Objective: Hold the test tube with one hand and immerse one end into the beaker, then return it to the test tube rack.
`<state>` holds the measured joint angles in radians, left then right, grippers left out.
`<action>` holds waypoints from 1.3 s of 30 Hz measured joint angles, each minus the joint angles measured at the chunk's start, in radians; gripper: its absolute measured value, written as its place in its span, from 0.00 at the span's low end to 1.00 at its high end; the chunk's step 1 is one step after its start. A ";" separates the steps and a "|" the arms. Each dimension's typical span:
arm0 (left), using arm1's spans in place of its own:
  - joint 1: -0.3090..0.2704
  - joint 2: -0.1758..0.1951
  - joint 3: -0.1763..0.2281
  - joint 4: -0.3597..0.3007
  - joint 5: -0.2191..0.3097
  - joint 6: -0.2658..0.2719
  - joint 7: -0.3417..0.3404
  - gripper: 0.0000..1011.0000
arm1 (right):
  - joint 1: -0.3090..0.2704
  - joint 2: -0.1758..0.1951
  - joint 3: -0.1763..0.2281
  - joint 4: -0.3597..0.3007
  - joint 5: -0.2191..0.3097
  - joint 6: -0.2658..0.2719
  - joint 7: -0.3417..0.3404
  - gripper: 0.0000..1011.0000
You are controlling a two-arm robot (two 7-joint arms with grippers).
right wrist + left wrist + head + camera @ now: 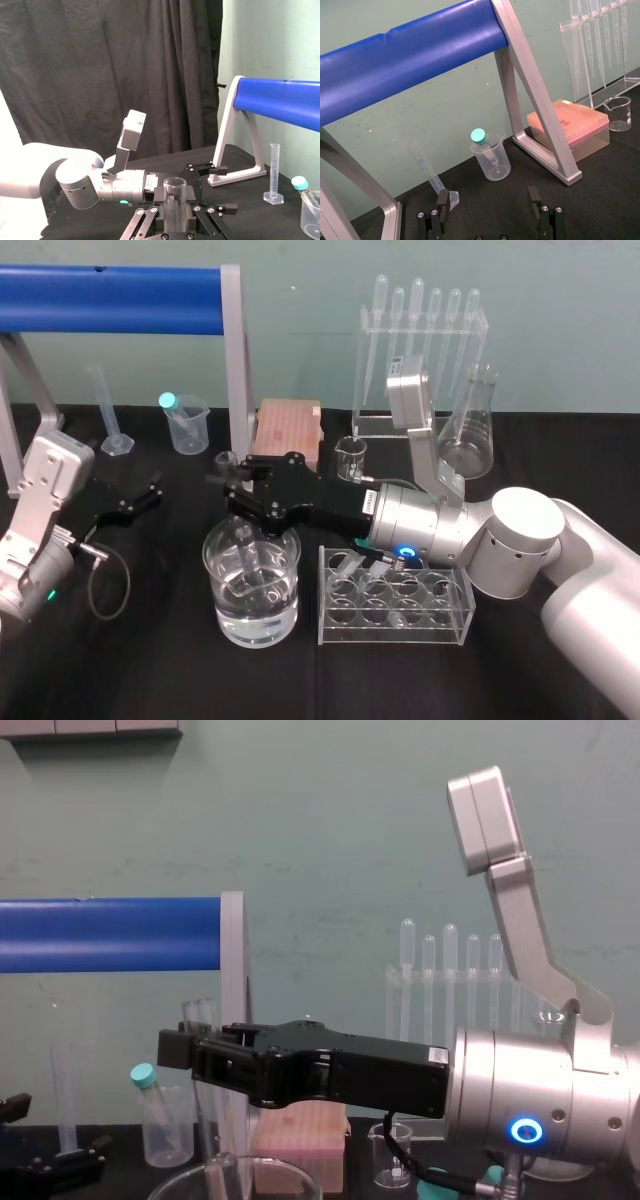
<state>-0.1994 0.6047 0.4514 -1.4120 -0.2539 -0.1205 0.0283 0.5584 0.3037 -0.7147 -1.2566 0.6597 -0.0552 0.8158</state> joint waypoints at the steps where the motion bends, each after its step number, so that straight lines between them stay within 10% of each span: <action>1: 0.000 0.000 0.000 0.000 0.000 0.000 0.000 0.99 | 0.000 0.000 0.000 0.000 0.000 0.000 0.000 0.23; 39: 0.000 0.000 0.000 0.000 0.000 0.000 0.000 0.99 | 0.000 0.000 0.000 0.000 0.000 0.000 0.000 0.23</action>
<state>-0.1995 0.6047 0.4514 -1.4120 -0.2539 -0.1205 0.0283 0.5584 0.3037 -0.7146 -1.2565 0.6598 -0.0552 0.8158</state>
